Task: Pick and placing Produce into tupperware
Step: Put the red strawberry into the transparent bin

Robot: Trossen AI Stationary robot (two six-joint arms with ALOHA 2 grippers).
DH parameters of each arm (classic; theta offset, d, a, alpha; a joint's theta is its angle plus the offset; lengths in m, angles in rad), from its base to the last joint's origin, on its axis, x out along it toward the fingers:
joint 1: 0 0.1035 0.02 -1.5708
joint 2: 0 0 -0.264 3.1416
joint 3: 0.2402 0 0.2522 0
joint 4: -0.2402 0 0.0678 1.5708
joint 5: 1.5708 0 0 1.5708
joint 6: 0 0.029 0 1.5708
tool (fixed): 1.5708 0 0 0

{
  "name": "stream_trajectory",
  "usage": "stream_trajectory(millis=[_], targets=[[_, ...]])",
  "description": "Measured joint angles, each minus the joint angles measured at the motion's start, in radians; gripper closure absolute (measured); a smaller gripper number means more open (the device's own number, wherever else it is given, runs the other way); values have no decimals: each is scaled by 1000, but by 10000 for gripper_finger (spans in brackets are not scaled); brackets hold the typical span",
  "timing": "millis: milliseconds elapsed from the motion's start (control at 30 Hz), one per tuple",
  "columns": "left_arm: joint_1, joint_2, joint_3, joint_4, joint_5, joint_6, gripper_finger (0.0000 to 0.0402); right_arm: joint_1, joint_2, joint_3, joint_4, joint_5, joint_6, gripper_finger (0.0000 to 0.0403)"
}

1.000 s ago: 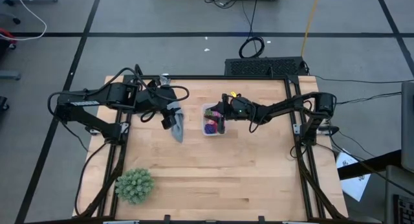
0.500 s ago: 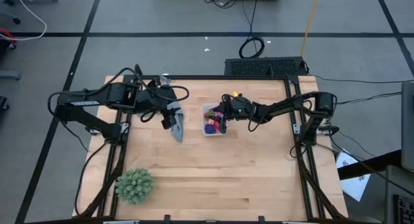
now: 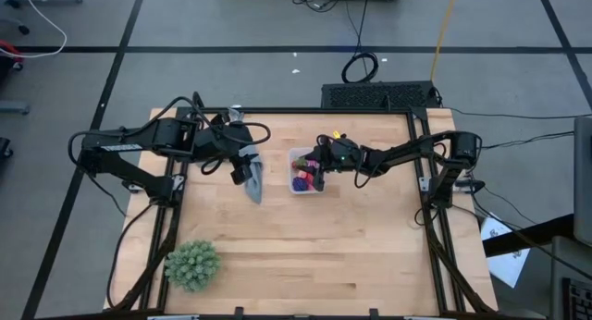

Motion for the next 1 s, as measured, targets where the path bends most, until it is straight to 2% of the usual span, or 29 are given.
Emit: stream_trajectory(millis=[433,867,1000], targets=[[0,0,0,0,0,0,158,-26,0,0,-14,-2,-13,254],[0,0,0,1,0,0,158,-32,1,50,3,-59,-5,254],[0,0,0,1,0,0,158,-32,36,50,-6,-76,6,254]])
